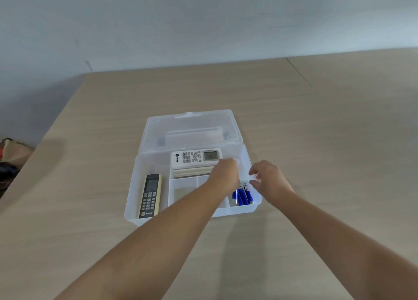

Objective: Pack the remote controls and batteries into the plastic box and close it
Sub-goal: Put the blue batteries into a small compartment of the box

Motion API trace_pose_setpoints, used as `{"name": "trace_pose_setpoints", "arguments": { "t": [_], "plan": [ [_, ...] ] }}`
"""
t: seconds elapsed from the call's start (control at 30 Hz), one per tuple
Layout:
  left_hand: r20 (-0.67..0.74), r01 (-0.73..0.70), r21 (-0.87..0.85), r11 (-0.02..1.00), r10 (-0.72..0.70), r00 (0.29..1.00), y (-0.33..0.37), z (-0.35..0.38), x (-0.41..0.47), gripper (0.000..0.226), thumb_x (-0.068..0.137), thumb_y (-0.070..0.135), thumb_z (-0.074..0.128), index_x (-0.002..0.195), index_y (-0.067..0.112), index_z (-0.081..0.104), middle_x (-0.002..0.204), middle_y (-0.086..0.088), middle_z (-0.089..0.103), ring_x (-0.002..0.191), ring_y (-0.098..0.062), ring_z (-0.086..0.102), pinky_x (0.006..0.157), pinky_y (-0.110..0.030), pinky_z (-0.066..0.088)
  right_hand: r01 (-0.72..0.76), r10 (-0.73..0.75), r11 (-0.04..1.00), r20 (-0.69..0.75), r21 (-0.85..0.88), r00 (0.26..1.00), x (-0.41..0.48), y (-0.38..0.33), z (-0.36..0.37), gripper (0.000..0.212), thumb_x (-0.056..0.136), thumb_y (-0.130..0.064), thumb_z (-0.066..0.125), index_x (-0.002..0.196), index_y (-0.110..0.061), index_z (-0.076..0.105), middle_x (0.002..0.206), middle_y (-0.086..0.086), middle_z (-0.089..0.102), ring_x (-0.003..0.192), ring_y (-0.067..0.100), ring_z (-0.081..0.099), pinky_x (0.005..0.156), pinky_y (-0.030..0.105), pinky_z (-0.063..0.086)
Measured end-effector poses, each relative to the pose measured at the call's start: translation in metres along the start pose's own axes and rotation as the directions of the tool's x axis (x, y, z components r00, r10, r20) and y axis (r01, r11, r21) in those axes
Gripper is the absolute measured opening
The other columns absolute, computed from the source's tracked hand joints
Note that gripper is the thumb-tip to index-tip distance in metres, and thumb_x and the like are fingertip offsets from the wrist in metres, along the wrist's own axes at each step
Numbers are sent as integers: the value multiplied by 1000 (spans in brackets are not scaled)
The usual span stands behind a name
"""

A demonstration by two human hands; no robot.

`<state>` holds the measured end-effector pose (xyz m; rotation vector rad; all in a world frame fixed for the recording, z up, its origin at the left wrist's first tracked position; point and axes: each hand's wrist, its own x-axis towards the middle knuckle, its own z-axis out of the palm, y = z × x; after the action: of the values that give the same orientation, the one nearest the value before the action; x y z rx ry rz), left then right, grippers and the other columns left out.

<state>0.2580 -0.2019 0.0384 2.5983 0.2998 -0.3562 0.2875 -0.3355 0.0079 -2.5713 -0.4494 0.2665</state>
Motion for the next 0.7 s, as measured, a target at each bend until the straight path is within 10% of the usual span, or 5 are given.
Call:
{"name": "trace_pose_setpoints", "arguments": {
  "t": [0.13,0.23,0.43,0.6,0.7],
  "plan": [
    [77,98,157,983,-111,991,16,19,3,15,91,-1,52,102,1,62,86,-6,58,88,-27,58,71,-27,40,-147,158,943,-11,297,987,-8,6,-1,12,80,-4,67,85,-13,60,80,-2,57,65,9,52,57,12,39],
    [102,198,166,966,-216,971,22,28,7,29,91,-2,50,64,7,44,66,-2,43,77,-21,49,69,-24,38,-167,173,929,12,330,985,-11,10,1,11,81,-7,66,78,-14,58,71,-3,58,60,5,50,53,11,39],
    [156,282,193,940,-313,937,23,35,21,37,92,6,55,60,8,37,64,-2,38,74,-19,50,73,-22,38,-168,170,923,24,345,985,-13,11,1,12,82,-9,64,75,-16,56,67,-6,56,61,10,51,54,15,41],
    [267,191,291,937,-271,925,23,38,24,20,93,7,55,111,4,62,90,-3,59,105,-21,63,72,-23,40,-156,155,921,30,356,987,-11,12,2,9,81,-8,64,78,-14,58,70,-5,58,67,14,53,61,21,45],
    [310,107,364,925,-228,923,23,37,24,31,92,7,54,122,7,58,70,-3,41,86,-20,55,64,-25,43,-147,145,921,33,360,989,-11,13,3,10,81,-7,63,78,-15,58,73,-3,59,67,14,53,60,19,44]
  ]
}}
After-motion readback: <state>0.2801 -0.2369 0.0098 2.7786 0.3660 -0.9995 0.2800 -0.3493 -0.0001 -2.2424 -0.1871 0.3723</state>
